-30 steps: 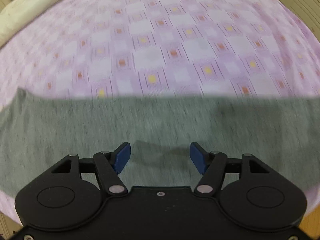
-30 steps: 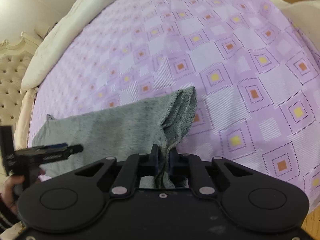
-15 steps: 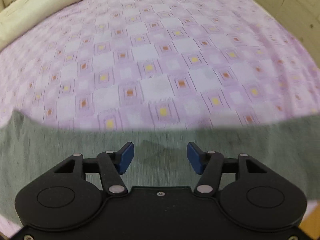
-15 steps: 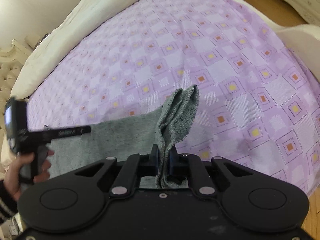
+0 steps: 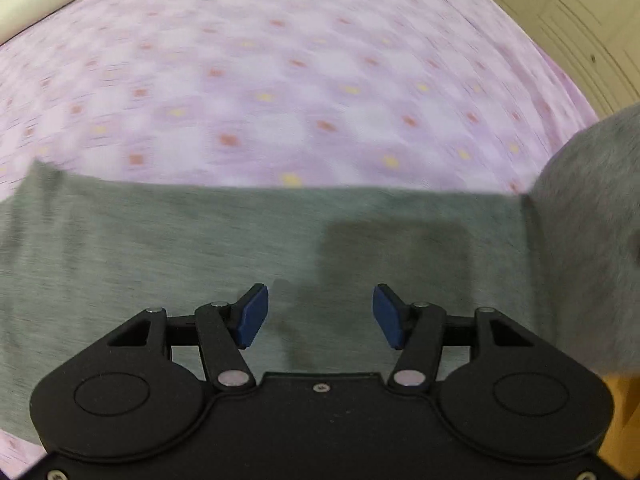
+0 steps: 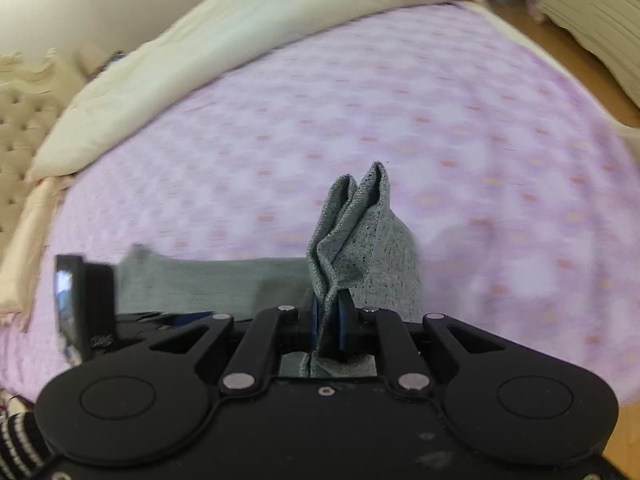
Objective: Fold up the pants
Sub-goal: 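Fold the held hem over toward the waist with the right gripper and release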
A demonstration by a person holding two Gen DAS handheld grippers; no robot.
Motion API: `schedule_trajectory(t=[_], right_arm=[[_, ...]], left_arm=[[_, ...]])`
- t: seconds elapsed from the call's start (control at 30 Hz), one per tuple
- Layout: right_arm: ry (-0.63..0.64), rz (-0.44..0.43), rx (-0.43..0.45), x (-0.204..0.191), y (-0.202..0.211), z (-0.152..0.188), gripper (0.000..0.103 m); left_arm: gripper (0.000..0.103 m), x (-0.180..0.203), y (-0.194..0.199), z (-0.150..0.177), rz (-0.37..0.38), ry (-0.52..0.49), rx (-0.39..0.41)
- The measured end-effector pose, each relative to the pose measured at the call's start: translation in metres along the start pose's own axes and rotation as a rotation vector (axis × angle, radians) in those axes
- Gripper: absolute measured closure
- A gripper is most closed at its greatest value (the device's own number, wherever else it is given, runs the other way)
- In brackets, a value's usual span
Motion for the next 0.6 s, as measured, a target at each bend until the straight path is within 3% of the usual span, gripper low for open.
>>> schedule_trajectory(t=[0.17,0.33,0.37,0.47,0.6], right_arm=[[0.062,-0.089,-0.059,-0.073,-0.049,0.036,0.092],[0.121,-0.052,-0.175,-0.107,-0.104,0.086,0.091],[0.151,-0.04,-0.19,-0.11,-0.111,0.092,0.087],[0.235,-0.04,-0.214,-0.119,-0.12,0.107,0.076],[0.221,-0.105,-0.162,-0.13,-0.106,0.095,0.071]], left_arm=[[0.041,-0.065,0.011,-0.005,-0.098,0.036,0.02],[0.041,-0.112,0.018,0.004,-0.157,0.069,-0.006],[0.041,-0.118,0.022,0.006,-0.165,0.07,-0.007],[0.041,-0.129,0.025,0.008,-0.171,0.077,-0.007],[0.041,-0.129,0.03,0.003,-0.155,0.064,0.007]])
Point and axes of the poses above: each gripper's, at about its wrist camera, not at the fingertips, and y roughly against the way its jaws point, x to its right, z to its underside, the point moved 8 cm from there along -y, roughly the way its jaws point, and after that the axes turned 15 degrees about x, right-handed, at the moved point
